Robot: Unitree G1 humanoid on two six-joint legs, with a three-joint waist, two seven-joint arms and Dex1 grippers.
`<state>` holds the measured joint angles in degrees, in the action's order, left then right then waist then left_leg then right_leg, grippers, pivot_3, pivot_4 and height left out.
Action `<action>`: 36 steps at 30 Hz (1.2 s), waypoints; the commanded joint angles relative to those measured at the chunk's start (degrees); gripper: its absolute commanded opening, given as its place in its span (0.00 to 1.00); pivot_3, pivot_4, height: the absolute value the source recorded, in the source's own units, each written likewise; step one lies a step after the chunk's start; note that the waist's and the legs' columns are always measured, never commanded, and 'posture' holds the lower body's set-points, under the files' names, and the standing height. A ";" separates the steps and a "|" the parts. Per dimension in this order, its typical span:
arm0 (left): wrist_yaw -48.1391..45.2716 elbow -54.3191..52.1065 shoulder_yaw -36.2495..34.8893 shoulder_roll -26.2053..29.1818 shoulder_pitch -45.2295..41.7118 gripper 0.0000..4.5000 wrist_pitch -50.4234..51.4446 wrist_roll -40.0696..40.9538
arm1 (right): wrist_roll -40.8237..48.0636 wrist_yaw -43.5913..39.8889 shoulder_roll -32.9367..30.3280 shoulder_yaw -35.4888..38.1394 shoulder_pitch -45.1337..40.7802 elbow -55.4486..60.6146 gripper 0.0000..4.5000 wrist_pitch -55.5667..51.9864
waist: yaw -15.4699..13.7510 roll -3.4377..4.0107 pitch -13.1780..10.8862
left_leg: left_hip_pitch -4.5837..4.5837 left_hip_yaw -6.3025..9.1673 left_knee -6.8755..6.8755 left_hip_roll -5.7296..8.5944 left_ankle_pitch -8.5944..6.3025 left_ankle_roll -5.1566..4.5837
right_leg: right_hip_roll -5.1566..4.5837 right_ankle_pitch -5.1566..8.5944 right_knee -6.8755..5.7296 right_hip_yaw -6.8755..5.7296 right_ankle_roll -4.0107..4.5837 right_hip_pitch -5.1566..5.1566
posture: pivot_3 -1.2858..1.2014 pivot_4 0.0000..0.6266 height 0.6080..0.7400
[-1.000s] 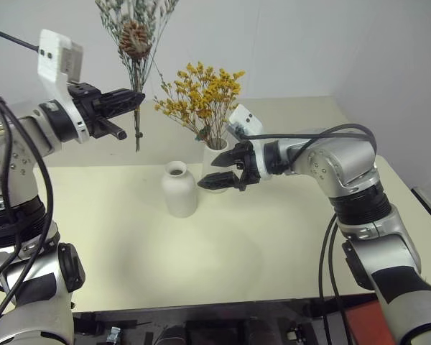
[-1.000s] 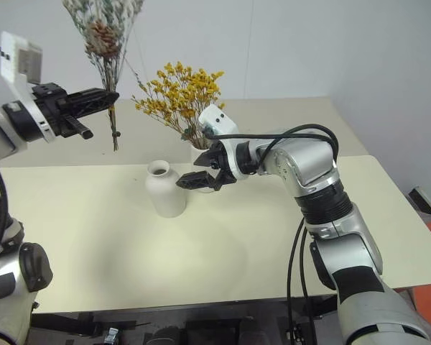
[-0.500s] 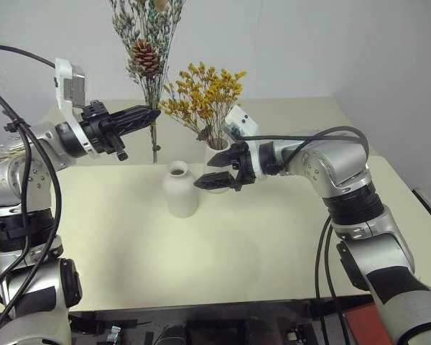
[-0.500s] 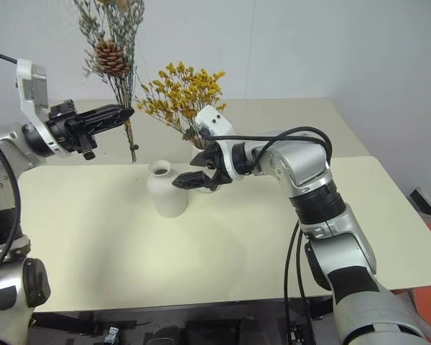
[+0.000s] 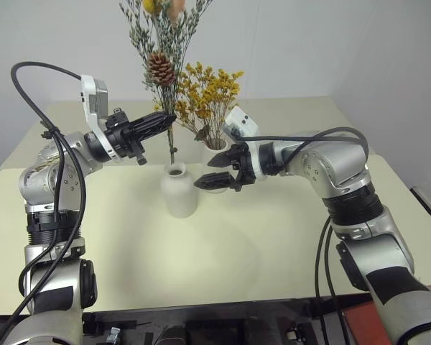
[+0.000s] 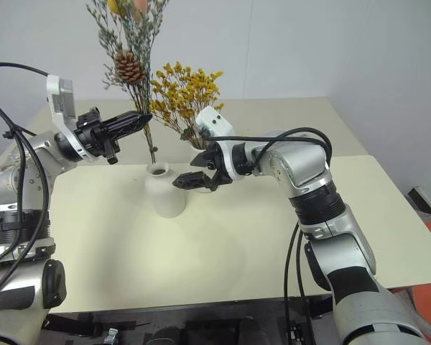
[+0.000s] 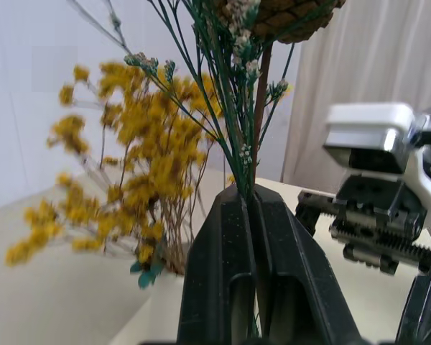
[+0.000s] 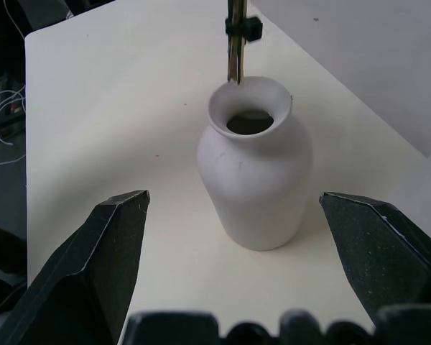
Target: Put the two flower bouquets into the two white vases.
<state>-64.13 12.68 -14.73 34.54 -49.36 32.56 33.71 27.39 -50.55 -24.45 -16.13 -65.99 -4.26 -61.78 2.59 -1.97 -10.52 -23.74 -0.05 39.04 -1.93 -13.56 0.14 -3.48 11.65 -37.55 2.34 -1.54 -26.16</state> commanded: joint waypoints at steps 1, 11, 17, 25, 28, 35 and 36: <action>-1.26 0.86 0.66 0.27 0.26 0.00 -2.95 -0.22 | 0.03 0.06 0.12 2.24 -0.51 0.92 1.00 1.11 | -0.03 0.00 0.00 | 0.00 0.00 0.00 0.00 0.00 0.00 | 0.00 0.00 0.01 0.00 0.00 0.00 | 0.52 0.24 1.00; -0.15 3.76 1.36 -2.41 1.85 0.00 -7.03 -0.43 | -0.36 0.44 0.38 2.53 -0.17 1.04 1.00 0.87 | 0.05 0.00 0.00 | -0.01 0.00 0.00 0.00 0.00 0.00 | 0.00 0.00 0.02 -0.01 0.00 0.00 | 0.52 0.24 1.00; 0.42 4.58 1.84 -2.48 3.44 0.00 -8.58 -1.18 | -0.39 0.56 0.38 2.66 0.03 1.01 1.00 0.99 | -0.07 0.00 0.00 | -0.01 0.00 0.00 0.00 0.00 0.00 | 0.00 0.00 0.01 -0.01 0.00 0.00 | 0.52 0.24 1.00; -0.77 3.36 2.70 -2.26 5.53 0.00 -8.60 -1.23 | -0.73 0.72 0.63 2.50 -0.02 0.74 1.00 1.19 | -0.06 0.00 0.00 | -0.01 0.00 -0.01 0.00 0.00 0.00 | 0.00 0.00 0.02 -0.02 0.00 0.00 | 0.52 0.24 1.00; -0.57 2.97 2.64 -2.20 5.77 0.00 -8.40 -1.16 | -0.97 0.76 0.71 2.53 0.07 0.62 1.00 1.21 | -0.05 0.00 0.00 | -0.01 0.00 -0.01 0.00 0.00 0.00 | 0.00 0.00 0.03 -0.01 0.00 0.00 | 0.52 0.24 1.00; -0.90 2.42 2.99 -1.45 6.14 0.24 -6.59 -0.97 | -1.16 0.59 0.87 2.75 0.17 0.57 1.00 1.16 | -0.05 0.00 0.00 | -0.01 0.00 -0.01 -0.01 0.00 0.00 | 0.00 0.00 0.03 -0.02 0.00 0.00 | 0.52 0.24 1.00; -0.83 2.35 2.95 -1.45 6.18 0.30 -6.53 -0.93 | -1.17 0.58 0.88 2.76 0.17 0.57 1.00 1.17 | -0.05 0.00 0.00 | -0.01 0.01 -0.01 0.00 0.00 0.00 | 0.00 0.00 0.03 -0.02 0.00 0.00 | 0.52 0.24 1.00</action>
<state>-64.64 17.38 -11.43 32.33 -42.79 25.94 31.68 26.04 -49.91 -23.67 -15.17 -65.67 -4.61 -61.78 2.54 -1.97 -10.52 -23.74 -0.04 39.03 -1.93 -13.56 0.14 -3.48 11.65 -37.51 2.33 -1.54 -26.16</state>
